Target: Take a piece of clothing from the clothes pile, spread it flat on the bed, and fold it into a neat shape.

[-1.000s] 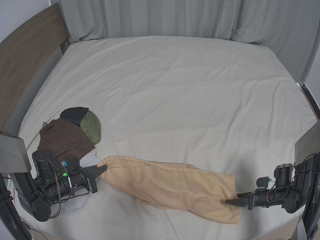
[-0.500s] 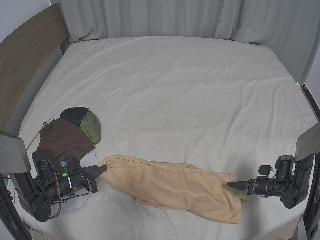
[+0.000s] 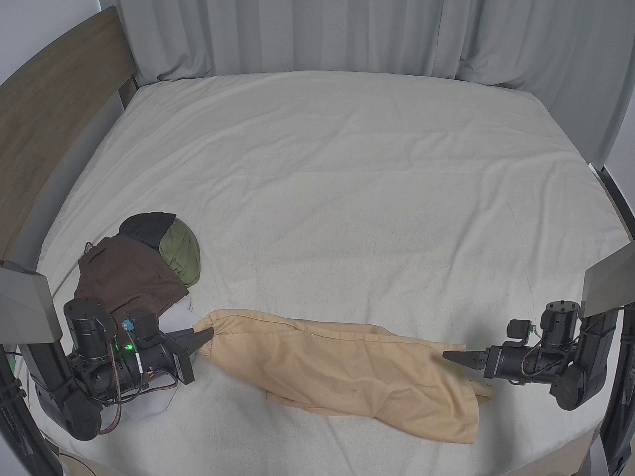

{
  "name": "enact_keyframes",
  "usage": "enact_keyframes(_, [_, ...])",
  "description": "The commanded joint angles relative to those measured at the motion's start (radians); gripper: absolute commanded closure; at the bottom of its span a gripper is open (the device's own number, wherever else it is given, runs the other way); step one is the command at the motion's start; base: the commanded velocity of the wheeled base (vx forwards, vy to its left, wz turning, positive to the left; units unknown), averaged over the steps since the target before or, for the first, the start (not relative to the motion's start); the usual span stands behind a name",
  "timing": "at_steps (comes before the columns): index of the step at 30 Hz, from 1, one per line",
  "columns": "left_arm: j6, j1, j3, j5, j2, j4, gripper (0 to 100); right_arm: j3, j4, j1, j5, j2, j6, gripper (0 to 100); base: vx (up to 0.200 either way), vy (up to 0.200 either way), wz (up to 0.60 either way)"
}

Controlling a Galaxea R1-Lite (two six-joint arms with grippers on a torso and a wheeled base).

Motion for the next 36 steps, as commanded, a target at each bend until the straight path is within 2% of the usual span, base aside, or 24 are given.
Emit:
enact_keyframes(1, [0.000, -0.002, 0.000, 0.000, 0.000, -0.001, 100, -0.008, 0.000, 0.006, 0.000, 0.000, 0.001, 0, 0.000, 0.000, 0.00])
enact_keyframes(22, [0.000, -0.002, 0.000, 0.000, 0.002, -0.001, 100, -0.083, -0.002, 0.034, -0.001, 0.037, 0.049, 0, 0.000, 0.000, 0.00])
enact_keyframes(23, [0.000, -0.002, 0.001, 0.000, 0.002, -0.001, 100, -0.088, -0.003, 0.034, -0.001, 0.036, 0.053, 100, 0.000, 0.000, 0.00])
enact_keyframes(34, [0.000, 0.001, -0.005, 0.000, -0.004, -0.001, 100, -0.083, -0.003, 0.012, 0.002, -0.015, 0.064, 100, 0.000, 0.000, 0.00])
enact_keyframes(36, [0.000, 0.003, -0.008, 0.000, -0.006, -0.001, 100, -0.074, -0.003, 0.009, 0.008, -0.056, 0.090, 100, 0.000, 0.000, 0.00])
